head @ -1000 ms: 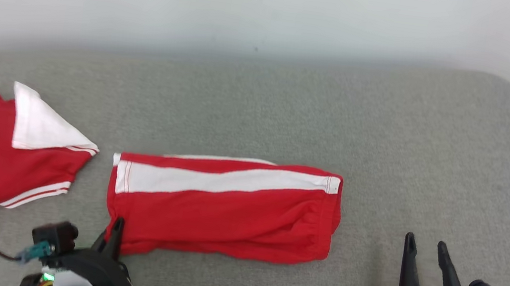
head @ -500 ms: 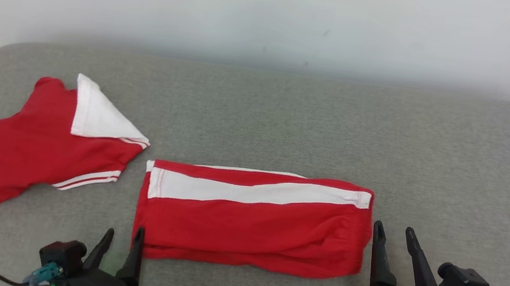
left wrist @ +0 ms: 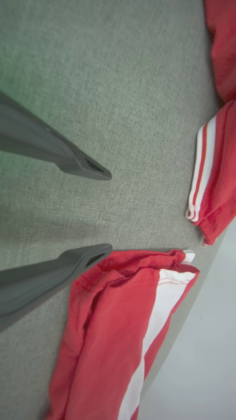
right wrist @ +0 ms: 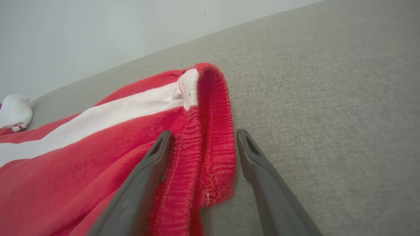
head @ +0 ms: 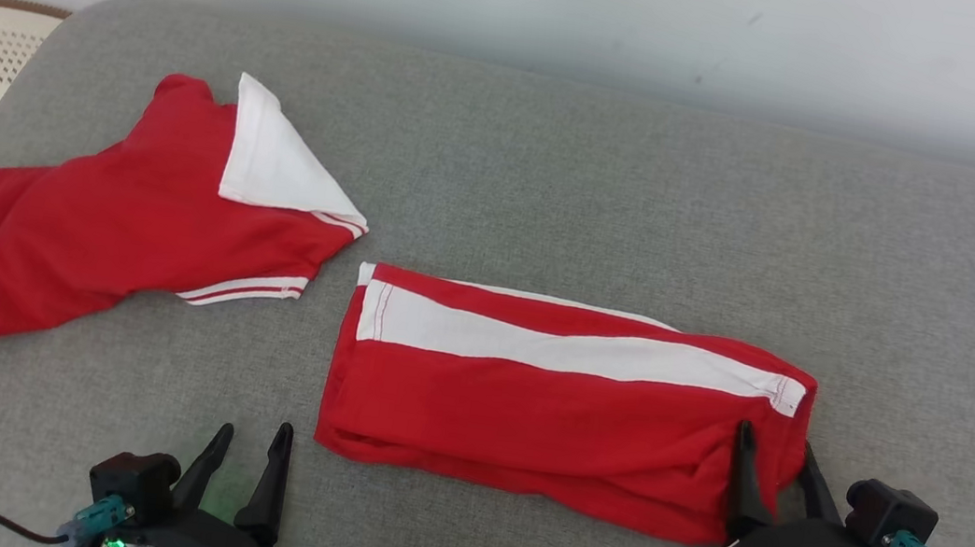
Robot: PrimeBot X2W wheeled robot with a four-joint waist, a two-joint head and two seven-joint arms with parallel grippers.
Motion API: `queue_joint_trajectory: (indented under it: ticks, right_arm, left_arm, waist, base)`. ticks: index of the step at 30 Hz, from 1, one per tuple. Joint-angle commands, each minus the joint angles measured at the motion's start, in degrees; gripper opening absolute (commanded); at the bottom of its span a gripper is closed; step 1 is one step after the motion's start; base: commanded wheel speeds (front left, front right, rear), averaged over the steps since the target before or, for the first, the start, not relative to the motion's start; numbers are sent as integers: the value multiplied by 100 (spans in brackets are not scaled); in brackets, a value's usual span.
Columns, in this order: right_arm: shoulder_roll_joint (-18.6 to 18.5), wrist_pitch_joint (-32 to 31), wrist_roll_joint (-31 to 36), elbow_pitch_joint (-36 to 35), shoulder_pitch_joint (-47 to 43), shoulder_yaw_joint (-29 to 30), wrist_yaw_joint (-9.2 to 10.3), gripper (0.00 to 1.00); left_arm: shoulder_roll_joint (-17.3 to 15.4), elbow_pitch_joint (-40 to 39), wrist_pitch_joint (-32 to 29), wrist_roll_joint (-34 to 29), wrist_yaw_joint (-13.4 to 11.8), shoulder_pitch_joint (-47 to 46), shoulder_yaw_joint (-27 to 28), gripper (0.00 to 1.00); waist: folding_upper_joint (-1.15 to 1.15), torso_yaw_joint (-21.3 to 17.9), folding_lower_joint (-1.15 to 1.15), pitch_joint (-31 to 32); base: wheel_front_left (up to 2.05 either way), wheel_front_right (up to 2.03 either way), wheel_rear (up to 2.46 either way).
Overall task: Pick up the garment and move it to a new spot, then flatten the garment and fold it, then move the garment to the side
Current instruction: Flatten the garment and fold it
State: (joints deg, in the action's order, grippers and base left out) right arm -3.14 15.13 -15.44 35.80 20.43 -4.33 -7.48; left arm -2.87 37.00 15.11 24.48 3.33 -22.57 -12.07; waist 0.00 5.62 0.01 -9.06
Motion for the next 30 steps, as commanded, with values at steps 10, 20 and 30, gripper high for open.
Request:
queue_joint_trajectory:
  ticks: [10,20,30]
  right_arm:
    - [122,-68,-724,755,29,-890,-28,100]
    - [71,-58,-1153,896,108,-1004,-22,0]
    - [-528,0,-1113,682,42,-114,1,0]
  left_arm:
    - [-7,-139,6,-142,20,94,-61,100]
    - [-8,-286,6,-184,49,139,-115,100]
    - [-8,-302,6,-151,72,363,-148,100]
  waist:
    - [0,198,-1,-179]
    - [0,287,-1,-156]
    - [0,47,-1,55]
  base:
    - [0,0,0]
    - [0,0,0]
    - [0,0,0]
